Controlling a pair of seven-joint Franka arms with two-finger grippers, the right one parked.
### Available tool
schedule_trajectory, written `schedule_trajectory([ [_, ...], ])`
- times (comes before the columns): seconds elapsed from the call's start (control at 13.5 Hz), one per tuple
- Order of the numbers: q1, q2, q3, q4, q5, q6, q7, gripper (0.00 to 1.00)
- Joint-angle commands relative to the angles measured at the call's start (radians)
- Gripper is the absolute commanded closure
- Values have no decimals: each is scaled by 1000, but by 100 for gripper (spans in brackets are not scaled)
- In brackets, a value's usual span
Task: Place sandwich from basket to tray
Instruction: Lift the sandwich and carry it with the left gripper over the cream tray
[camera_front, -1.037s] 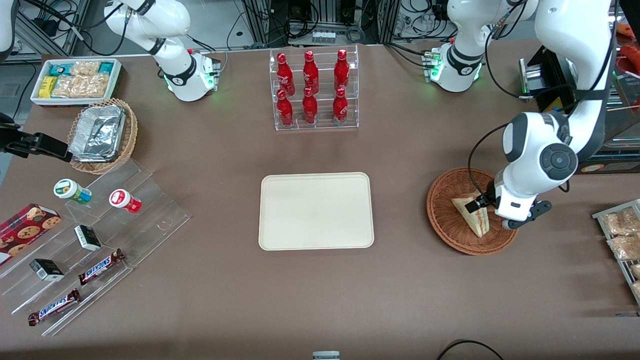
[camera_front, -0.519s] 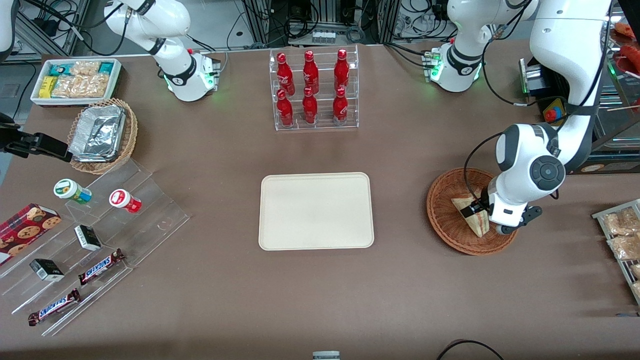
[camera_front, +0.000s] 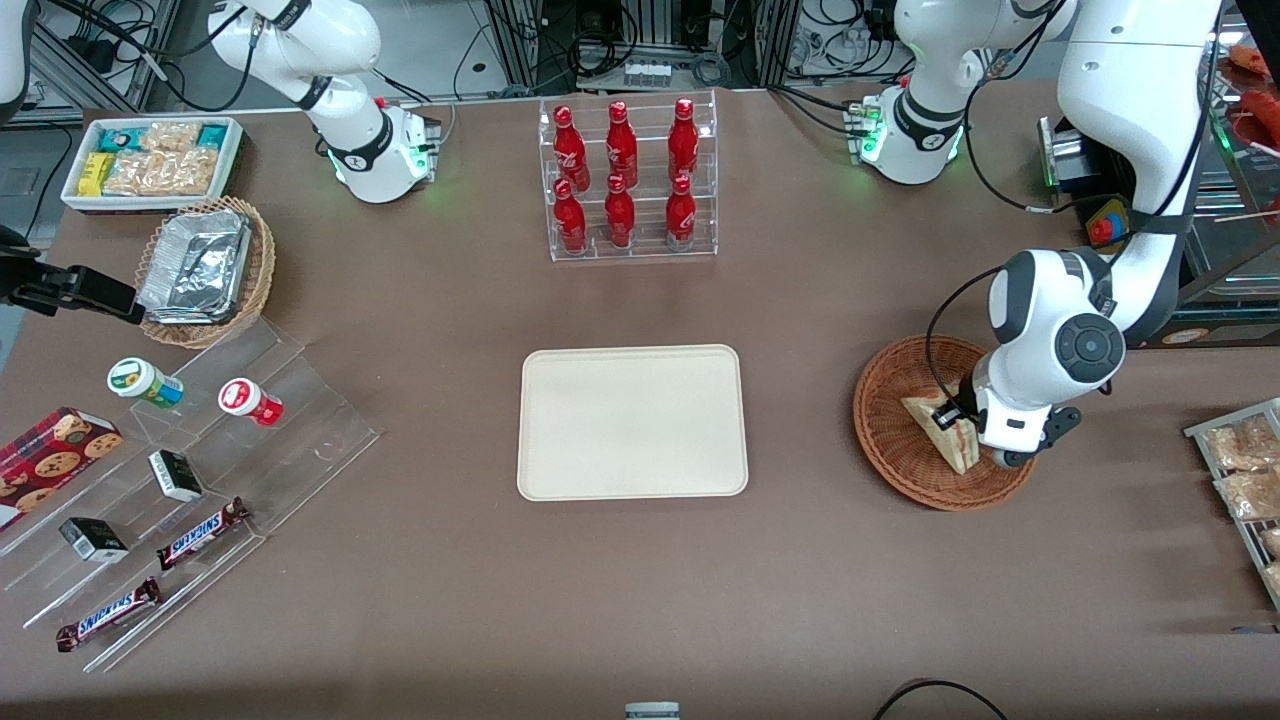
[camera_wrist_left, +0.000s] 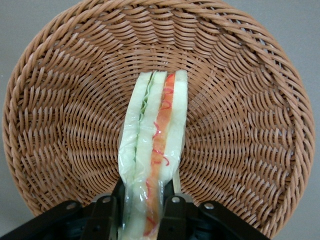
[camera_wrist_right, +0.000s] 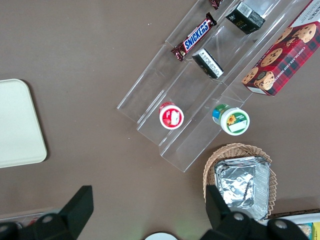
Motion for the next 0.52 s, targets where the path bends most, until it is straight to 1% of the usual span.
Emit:
schedule_trajectory([
  [0.0,-2,-3,-1,20,17,-23,-20,100],
  [0.22,-12,-3,-4,144,17,-188,-20,100],
  [0.44,-56,-9,-6,250,17,-325,-15,100],
])
